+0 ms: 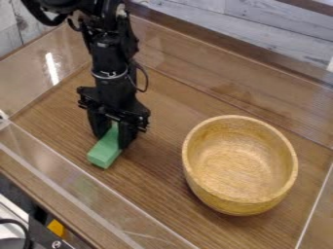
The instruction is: Put the green block in the brown bowl
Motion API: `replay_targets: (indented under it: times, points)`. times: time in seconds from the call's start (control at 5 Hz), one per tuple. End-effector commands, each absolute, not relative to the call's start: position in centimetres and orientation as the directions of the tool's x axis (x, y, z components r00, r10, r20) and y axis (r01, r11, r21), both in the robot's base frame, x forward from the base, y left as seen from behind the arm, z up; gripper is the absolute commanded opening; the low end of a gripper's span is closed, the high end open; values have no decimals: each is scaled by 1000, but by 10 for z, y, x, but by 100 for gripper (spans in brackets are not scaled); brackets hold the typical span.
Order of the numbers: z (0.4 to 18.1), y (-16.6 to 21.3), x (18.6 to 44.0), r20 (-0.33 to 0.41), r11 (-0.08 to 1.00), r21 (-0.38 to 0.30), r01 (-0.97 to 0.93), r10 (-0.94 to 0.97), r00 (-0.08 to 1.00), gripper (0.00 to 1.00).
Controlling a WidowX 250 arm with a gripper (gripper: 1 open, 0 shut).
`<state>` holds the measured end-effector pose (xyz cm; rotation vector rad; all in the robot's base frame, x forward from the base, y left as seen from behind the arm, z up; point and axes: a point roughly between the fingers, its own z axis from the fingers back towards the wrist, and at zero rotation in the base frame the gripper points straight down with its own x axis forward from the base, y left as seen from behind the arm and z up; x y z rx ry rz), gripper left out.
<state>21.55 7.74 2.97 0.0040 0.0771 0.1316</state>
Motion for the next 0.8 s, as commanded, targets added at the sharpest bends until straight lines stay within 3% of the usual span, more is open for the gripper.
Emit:
replay_targets:
  times: [0.0,0.6]
  points:
    - [47,83,223,-17,989,21,-144,144,989,0]
    - [63,83,225,1,989,15,-148,148,989,0]
